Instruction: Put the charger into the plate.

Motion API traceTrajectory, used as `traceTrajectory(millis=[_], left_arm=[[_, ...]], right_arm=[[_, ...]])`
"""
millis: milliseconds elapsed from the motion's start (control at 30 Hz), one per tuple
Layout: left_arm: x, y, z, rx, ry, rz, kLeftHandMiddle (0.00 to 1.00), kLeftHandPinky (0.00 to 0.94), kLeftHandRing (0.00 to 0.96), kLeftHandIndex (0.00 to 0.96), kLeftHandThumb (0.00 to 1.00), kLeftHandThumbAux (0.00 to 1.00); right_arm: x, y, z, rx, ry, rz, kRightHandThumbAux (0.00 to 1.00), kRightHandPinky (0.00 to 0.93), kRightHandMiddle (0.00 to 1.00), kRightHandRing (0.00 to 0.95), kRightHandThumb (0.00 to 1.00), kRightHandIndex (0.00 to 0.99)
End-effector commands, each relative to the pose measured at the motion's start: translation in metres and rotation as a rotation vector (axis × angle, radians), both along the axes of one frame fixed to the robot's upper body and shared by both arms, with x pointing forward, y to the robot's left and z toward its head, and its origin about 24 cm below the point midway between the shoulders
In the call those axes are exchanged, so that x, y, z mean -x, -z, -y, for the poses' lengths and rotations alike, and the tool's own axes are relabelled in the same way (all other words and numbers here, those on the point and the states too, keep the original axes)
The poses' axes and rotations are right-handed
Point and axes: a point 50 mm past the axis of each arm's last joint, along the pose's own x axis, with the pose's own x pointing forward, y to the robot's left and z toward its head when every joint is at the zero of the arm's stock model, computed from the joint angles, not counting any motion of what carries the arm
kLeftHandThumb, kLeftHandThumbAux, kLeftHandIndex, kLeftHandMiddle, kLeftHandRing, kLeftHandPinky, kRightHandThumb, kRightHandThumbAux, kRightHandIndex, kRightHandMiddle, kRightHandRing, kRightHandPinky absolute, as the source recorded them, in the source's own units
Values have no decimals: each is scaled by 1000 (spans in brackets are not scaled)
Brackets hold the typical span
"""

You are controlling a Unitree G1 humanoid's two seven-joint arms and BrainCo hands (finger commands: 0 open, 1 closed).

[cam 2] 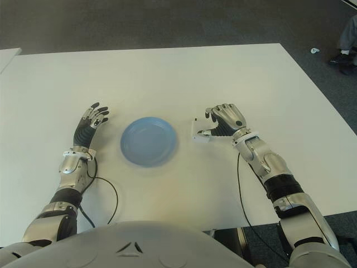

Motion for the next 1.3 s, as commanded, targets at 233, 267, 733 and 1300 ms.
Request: traceTrajectory(millis=[233, 267, 733, 1300], left_arm=[[39, 43, 12, 60, -6, -227, 220, 213, 210, 114, 0, 494], [39, 43, 12, 60, -5, -225, 221, 214, 211, 113, 0, 494], [39, 42, 13, 60, 12, -226, 233, 216, 221, 114, 0, 491], [39, 42, 11, 72, 22, -226, 232, 214, 220, 105, 0, 491]], right_arm=[[4, -1, -1, 132, -52, -162, 196, 16, 18, 16, 324, 10], [4, -1, -1, 140, -57, -175, 172, 10, 11, 10, 317, 6], [5, -5, -5, 213, -81, -282, 82, 0, 0, 0, 296, 0], [8, -3, -7, 278, -89, -368, 75, 0, 0, 0, 287, 0]])
